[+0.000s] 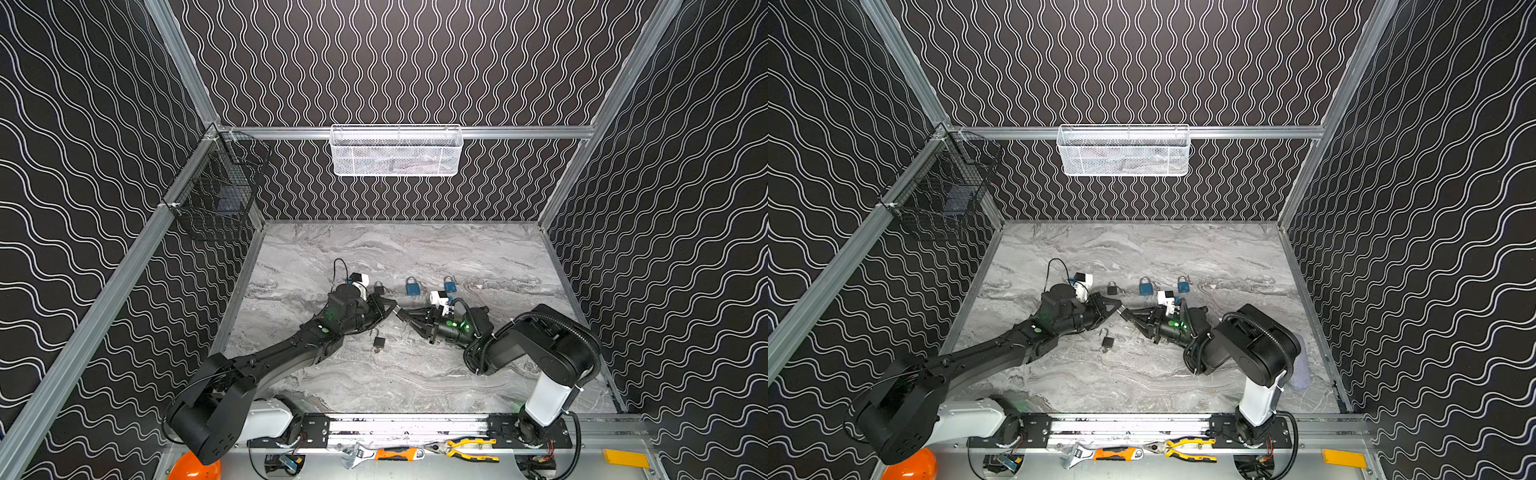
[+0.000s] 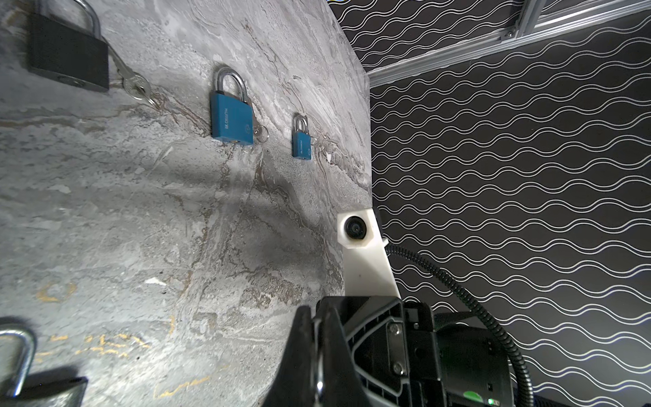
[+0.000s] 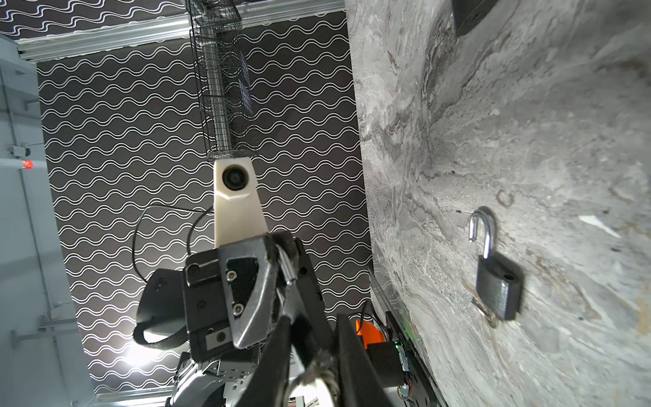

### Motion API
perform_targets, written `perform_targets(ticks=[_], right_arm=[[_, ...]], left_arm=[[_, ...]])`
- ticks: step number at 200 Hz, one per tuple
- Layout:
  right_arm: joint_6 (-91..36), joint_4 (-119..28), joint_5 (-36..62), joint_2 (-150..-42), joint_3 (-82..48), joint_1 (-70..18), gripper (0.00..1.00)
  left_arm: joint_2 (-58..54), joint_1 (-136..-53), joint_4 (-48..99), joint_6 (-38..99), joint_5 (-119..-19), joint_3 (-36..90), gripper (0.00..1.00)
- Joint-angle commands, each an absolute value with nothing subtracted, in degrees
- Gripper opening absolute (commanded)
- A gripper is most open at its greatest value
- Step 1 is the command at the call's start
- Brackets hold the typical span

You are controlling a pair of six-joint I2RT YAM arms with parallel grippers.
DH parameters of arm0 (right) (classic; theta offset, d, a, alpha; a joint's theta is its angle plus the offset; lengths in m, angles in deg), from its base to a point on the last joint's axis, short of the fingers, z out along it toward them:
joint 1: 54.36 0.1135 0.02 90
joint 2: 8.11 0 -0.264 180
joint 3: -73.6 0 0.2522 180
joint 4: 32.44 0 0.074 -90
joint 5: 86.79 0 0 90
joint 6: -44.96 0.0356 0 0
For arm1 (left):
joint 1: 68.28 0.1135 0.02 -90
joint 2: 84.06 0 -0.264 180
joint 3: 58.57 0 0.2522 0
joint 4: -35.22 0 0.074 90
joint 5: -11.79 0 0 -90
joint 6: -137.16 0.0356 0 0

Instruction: Lock with the key

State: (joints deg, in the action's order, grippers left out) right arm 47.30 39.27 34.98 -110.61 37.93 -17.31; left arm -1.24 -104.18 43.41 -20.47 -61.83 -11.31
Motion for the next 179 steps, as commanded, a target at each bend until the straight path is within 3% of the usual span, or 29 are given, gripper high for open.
perform_targets(ticks=[1, 179], right_arm=[[48.04, 44.24, 35.20, -110.33, 37.96, -17.21, 0.20], [46.34, 40.59, 39.10, -111.47, 32.99, -18.44, 0.11]], left_arm=[[-0.92, -104.23, 46.76, -21.18, -60.72, -11.41, 0.00], [-3.99, -105.61, 48.01, -19.45, -56.59, -10.47, 0.00]])
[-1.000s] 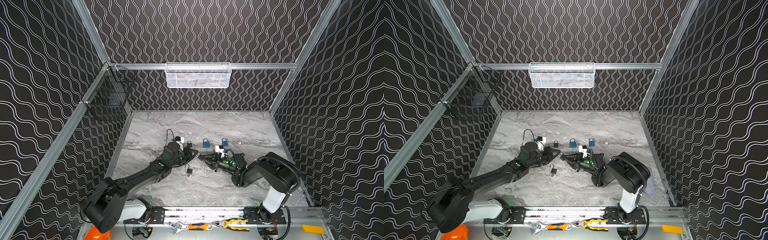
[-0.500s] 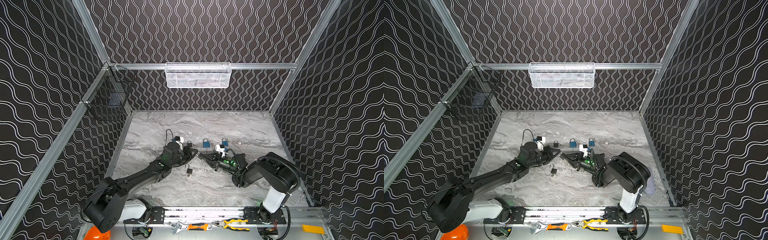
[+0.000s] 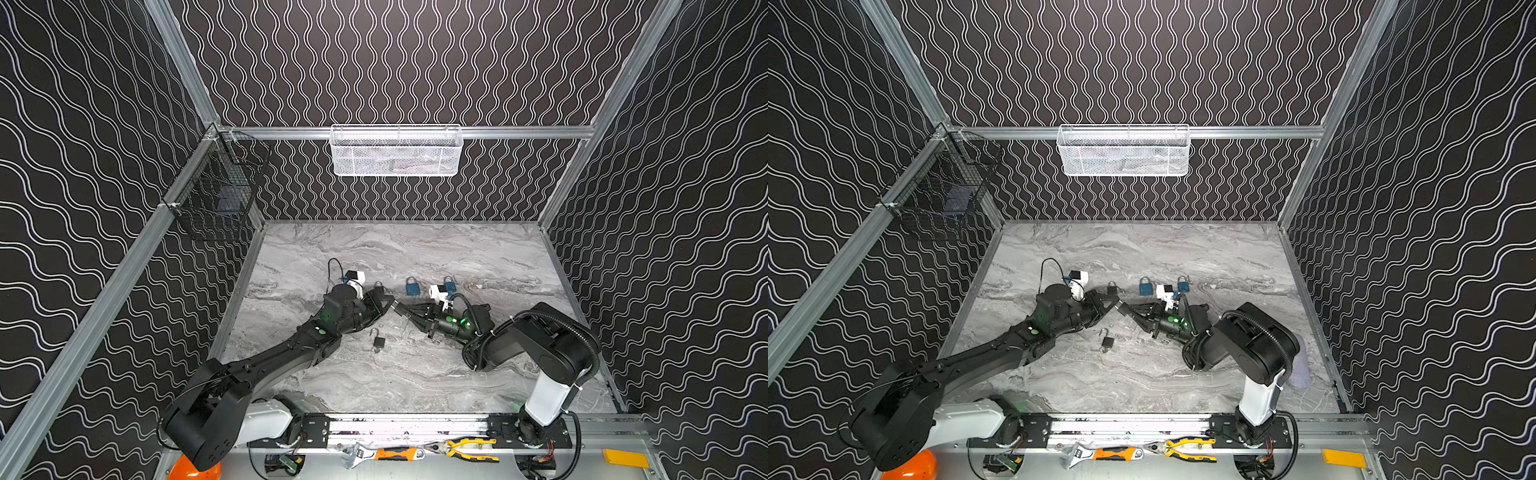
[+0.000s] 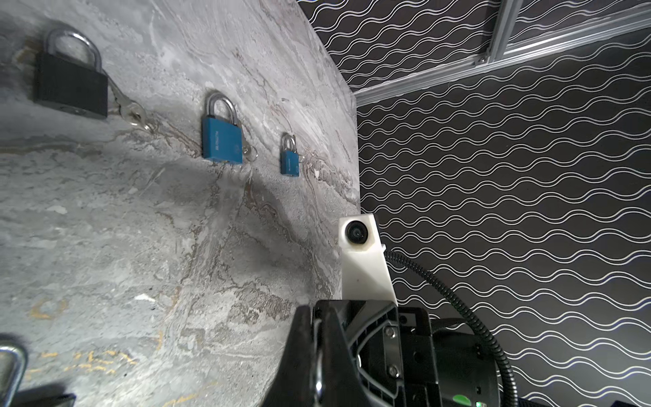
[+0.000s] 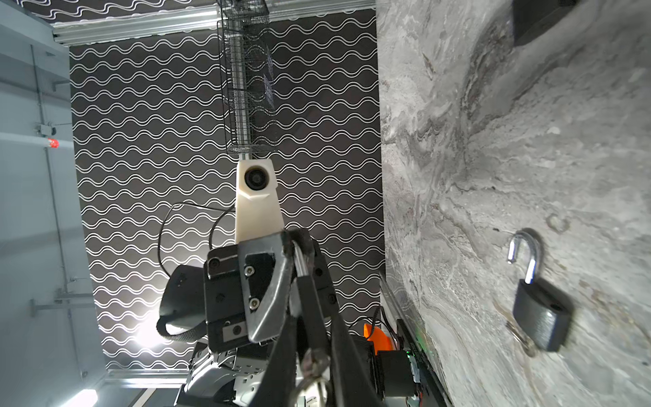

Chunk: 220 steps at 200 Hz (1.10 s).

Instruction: Lock with the key

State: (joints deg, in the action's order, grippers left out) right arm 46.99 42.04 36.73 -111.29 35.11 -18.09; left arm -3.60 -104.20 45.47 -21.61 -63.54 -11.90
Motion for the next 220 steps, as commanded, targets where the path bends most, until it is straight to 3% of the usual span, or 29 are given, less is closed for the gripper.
perform_targets(ticks=[1, 106, 220], right_arm=[[46.27, 40.52, 39.22, -111.47, 32.93, -18.47, 0.11], [40.26, 33.73, 47.27, -111.25, 25.57, -22.37, 0.09], [41.36, 37.32, 47.05, -112.68, 24.44, -25.26, 0.07]], left_arm=[[-4.04, -105.62, 47.92, -19.41, -56.55, -10.41, 0.00], [-5.31, -106.61, 44.45, -18.24, -56.24, -9.99, 0.00], [-2.83, -108.23, 45.10, -17.07, -53.44, -8.43, 0.00]])
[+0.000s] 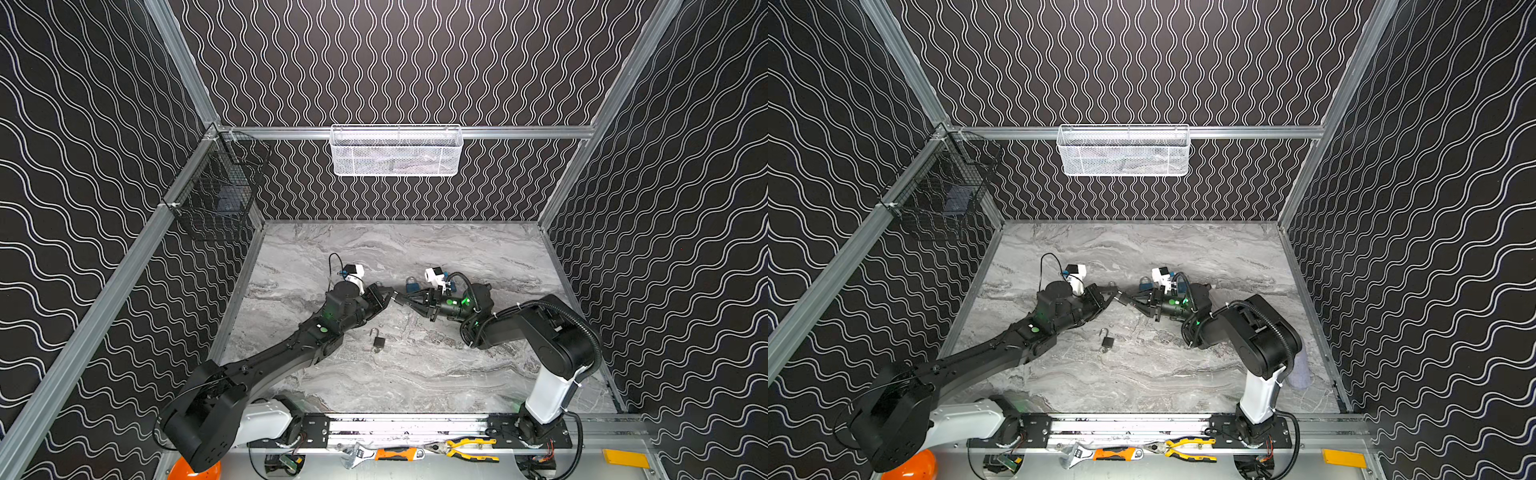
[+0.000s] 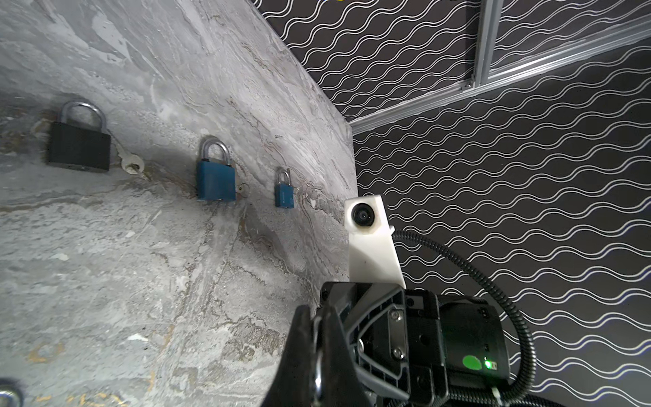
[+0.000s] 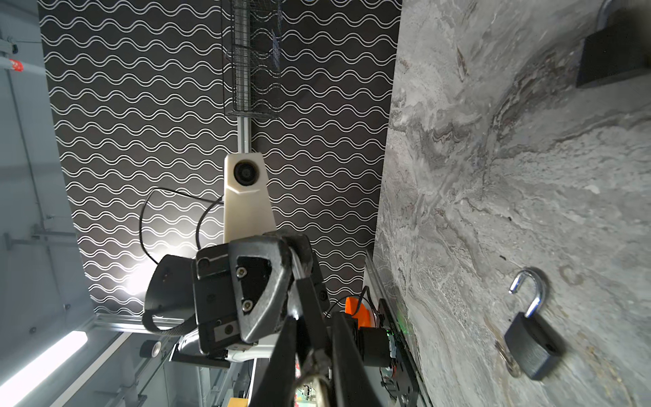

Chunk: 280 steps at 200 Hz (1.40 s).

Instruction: Lock with the key

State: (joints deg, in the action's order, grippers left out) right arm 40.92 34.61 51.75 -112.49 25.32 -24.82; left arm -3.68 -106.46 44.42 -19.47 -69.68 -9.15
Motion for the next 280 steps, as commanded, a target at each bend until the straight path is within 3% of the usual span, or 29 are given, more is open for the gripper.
perform_targets(ticks=[1, 125, 217, 280], right_arm=[[41.36, 37.26, 47.06, -112.65, 24.43, -25.31, 0.07], [33.46, 27.72, 53.26, -110.90, 19.75, -26.05, 0.06], [41.76, 40.36, 52.82, -112.66, 19.40, -25.81, 0.04], [41.97, 40.84, 51.38, -112.78, 19.68, -25.45, 0.05]], left_arm=[[-2.75, -108.25, 45.14, -17.03, -53.39, -8.43, 0.00], [0.79, -110.18, 47.40, -16.86, -51.86, -6.67, 0.00], [2.51, -111.00, 51.24, -18.95, -52.52, -7.24, 0.00], [3.39, -111.94, 54.77, -20.87, -54.17, -8.16, 0.00]])
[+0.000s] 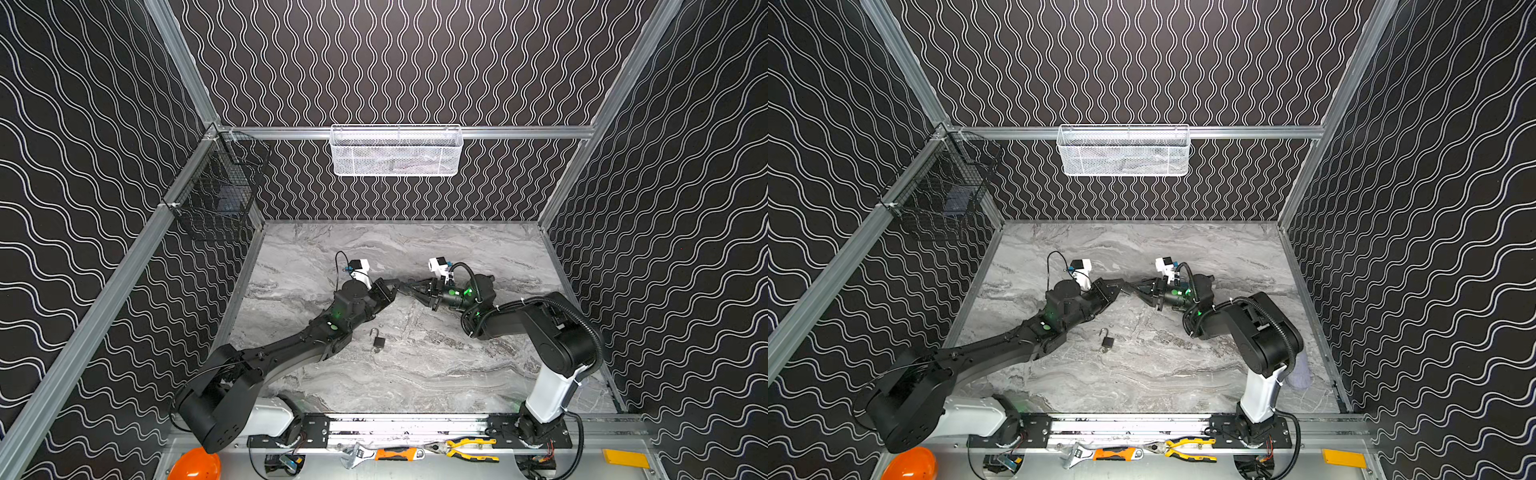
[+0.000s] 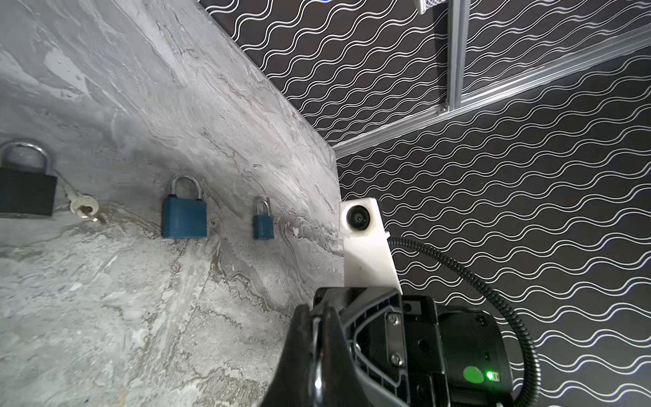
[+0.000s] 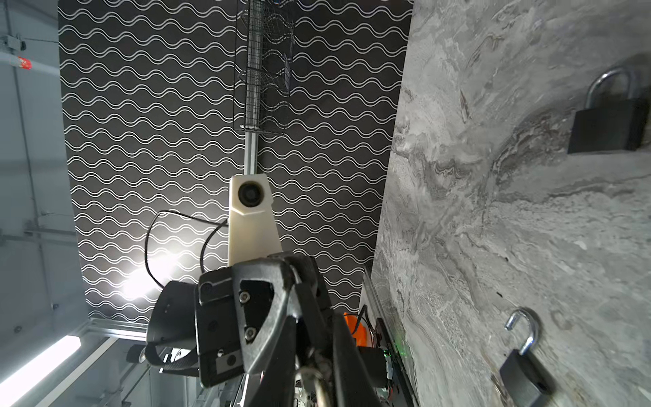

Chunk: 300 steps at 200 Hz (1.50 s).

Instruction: Lock with the key

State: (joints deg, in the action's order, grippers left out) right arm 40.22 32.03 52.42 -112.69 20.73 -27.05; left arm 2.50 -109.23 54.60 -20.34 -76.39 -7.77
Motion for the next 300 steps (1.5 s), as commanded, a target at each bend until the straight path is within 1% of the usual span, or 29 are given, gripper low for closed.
perform_targets(ticks=[1, 29, 46, 76, 85, 106, 114, 139, 178, 235, 256, 300], right_arm=[[41.97, 40.82, 51.38, -112.79, 19.68, -25.45, 0.05], [40.17, 38.05, 51.47, -111.86, 20.15, -25.46, 0.10], [39.61, 37.42, 51.38, -111.15, 20.85, -25.45, 0.17], [38.52, 36.32, 50.96, -109.72, 22.50, -25.60, 0.26], [37.83, 35.38, 50.66, -109.14, 23.19, -25.67, 0.30], [35.91, 32.47, 49.56, -107.04, 25.75, -26.27, 0.45], [35.32, 31.70, 49.13, -106.08, 27.00, -26.70, 0.48], [33.20, 29.52, 47.95, -102.78, 31.67, -28.43, 0.48], [29.21, 23.71, 47.39, -98.03, 35.24, -28.75, 0.48], [21.00, 11.14, 45.97, -93.33, 34.85, -28.47, 0.47], [20.62, 10.31, 46.30, -93.32, 34.71, -28.27, 0.46], [23.19, 16.46, 46.46, -95.85, 35.58, -26.15, 0.41]], left_arm=[[3.43, -111.95, 54.77, -20.91, -54.24, -8.20, 0.00], [3.45, -111.50, 53.90, -21.14, -54.65, -7.98, 0.00], [3.39, -110.48, 53.24, -20.99, -55.20, -7.89, 0.00], [3.73, -107.36, 51.28, -19.74, -55.53, -7.28, 0.00], [3.76, -106.27, 51.68, -19.74, -55.37, -7.50, 0.00], [4.00, -104.27, 51.78, -19.50, -54.84, -7.61, 0.00], [4.00, -103.78, 51.69, -19.35, -54.59, -7.65, 0.00], [4.00, -103.32, 52.01, -19.55, -54.13, -7.89, 0.00], [4.66, -103.19, 52.69, -19.97, -53.65, -8.00, 0.00], [5.03, -103.26, 52.66, -20.34, -53.47, -7.03, 0.00], [4.44, -103.19, 51.96, -20.23, -53.87, -6.93, 0.00], [4.28, -103.26, 52.13, -20.49, -54.11, -6.88, 0.00]])
